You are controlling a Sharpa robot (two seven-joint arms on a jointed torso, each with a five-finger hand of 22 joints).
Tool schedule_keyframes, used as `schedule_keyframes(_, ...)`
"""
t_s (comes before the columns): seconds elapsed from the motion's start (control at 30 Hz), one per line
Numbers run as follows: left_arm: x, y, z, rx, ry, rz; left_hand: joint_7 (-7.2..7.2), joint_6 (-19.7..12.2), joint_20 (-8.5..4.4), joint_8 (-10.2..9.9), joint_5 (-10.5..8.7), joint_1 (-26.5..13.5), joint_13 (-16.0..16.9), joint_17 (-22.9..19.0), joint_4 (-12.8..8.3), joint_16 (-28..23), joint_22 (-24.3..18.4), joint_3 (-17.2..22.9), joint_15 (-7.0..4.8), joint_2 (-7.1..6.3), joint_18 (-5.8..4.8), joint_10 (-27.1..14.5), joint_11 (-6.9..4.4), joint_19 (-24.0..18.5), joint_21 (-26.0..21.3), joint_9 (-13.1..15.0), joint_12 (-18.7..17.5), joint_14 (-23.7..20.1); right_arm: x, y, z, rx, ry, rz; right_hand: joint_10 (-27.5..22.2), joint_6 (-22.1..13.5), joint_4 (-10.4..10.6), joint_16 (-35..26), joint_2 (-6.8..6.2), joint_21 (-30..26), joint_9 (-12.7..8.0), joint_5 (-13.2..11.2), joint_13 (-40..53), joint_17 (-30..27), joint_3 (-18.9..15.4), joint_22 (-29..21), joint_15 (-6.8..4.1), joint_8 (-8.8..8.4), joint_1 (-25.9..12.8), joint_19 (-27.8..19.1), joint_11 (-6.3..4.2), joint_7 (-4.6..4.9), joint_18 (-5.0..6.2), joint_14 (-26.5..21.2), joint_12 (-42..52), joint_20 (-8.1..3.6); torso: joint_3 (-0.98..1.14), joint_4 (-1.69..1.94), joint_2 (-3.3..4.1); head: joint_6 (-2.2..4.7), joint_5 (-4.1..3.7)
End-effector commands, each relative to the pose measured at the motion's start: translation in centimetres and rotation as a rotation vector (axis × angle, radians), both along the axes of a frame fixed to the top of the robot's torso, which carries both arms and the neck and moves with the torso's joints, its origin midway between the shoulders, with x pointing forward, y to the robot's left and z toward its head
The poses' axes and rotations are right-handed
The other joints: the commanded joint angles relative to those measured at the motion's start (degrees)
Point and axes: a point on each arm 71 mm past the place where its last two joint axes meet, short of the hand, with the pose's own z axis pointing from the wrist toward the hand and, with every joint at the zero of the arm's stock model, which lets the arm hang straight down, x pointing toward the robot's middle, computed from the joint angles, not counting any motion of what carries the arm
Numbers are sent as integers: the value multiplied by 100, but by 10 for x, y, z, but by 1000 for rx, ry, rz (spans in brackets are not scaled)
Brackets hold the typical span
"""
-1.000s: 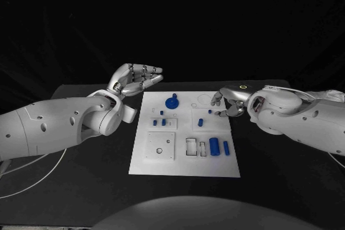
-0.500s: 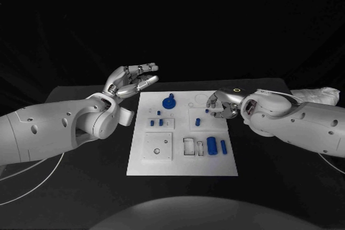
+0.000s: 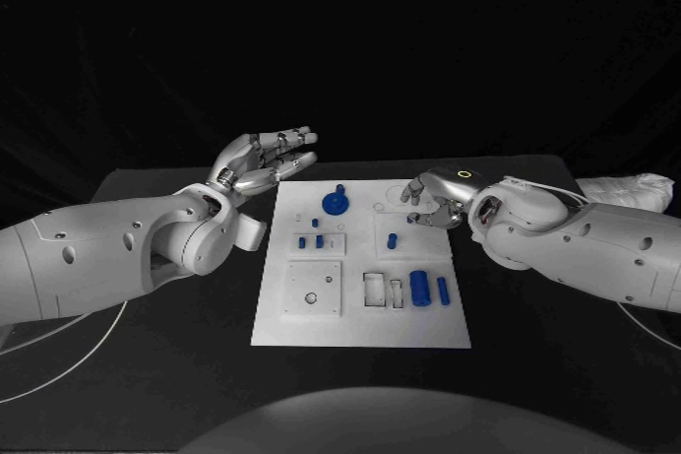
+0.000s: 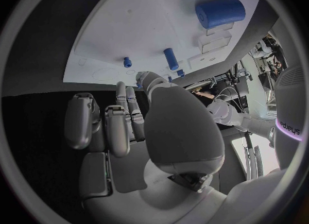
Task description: Assemble the parts on the task board
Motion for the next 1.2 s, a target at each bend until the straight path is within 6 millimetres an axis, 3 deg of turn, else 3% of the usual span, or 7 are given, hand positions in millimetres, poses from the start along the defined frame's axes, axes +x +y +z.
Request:
schedule_keyframes(0.03, -2, -5, -2, 4, 25, -51, 23, -42, 2, -7, 41, -3, 7, -17, 1, 39, 18, 22, 27, 93, 0, -30, 17, 65, 16, 7, 54, 43, 2, 1, -4, -37, 19, 3, 39, 89, -40, -16, 41, -2, 22, 65, -13, 694, 69, 986, -27, 22, 48, 3, -20, -4, 0, 168, 27, -3, -3, -4, 1, 0, 4)
schedule_keyframes(0.13, -3, -7, -3, 7, 26, -60, 31, -45, 2, -7, 44, -1, 9, -20, 1, 56, 12, 18, 43, 108, -5, -24, 27, 82, 16, 8, 78, 59, 3, 0, -7, -66, 36, -1, 14, 146, -70, -44, 16, -48, 44, 92, -33, 653, 93, 972, -33, 35, 26, -26, -23, -6, 10, 144, 2, -9, -2, -2, -2, 0, -5)
schedule_keyframes(0.27, -4, -8, -4, 10, 24, -65, 36, -46, 2, -5, 44, -1, 11, -21, 1, 76, -6, 12, 52, 117, -9, -16, 33, 92, 13, 8, 101, 78, 2, -1, -10, -89, 36, -4, 36, 213, -3, -47, -89, -64, 82, 40, -48, 640, 14, 968, -18, 35, -230, -34, -6, -139, 10, 138, -2, -1, 0, -2, 0, 0, 3)
schedule_keyframes(0.33, -4, -7, -4, 12, 24, -65, 38, -46, 2, -5, 46, -1, 12, -22, 0, 81, -11, 9, 55, 116, -11, -13, 34, 94, 12, 8, 108, 83, 2, -2, -11, -98, 39, -5, 68, 222, 1, -50, -113, -74, 93, 47, -42, 633, -1, 965, -23, 30, -280, -38, -15, -158, 13, 136, 16, -1, -1, -6, -1, 0, 4)
schedule_keyframes(0.73, -4, -7, -4, 15, 23, -65, 53, -46, 0, 0, 67, 27, 17, -23, -3, 166, -71, -7, 110, 142, -31, 14, 57, 122, -1, 11, 201, 169, 1, -4, -17, -128, 70, -11, 63, 197, -35, -84, -149, -143, 122, 34, 2, 581, -16, 945, -38, -5, -346, -76, -41, -157, 28, 105, 57, -10, -1, -5, -3, 0, 13)
schedule_keyframes(1.0, -3, -6, -5, 17, 26, -63, 60, -39, -1, 4, 100, 80, 20, -23, -10, 208, -107, -5, 136, 173, -40, 33, 67, 136, -9, 13, 262, 208, 2, -3, -15, -114, 42, -13, 25, 229, -149, -85, -118, -169, 178, 222, 77, 570, 65, 941, -60, -12, -298, -86, -64, -164, 32, 100, 119, -31, 0, -5, -5, 0, 21)
schedule_keyframes(1.2, -3, -6, -5, 21, 34, -63, 158, 31, -4, 36, 255, 229, 26, -17, -16, 312, 12, -26, 146, 248, -39, 97, 171, 265, 15, 22, 425, 290, 4, -3, -15, -107, 33, -15, -22, 208, -190, -139, -96, -253, 193, 251, 102, 491, 104, 916, -57, -34, -288, -136, -58, -161, 49, 52, 128, -33, -2, -6, -2, 0, 0)
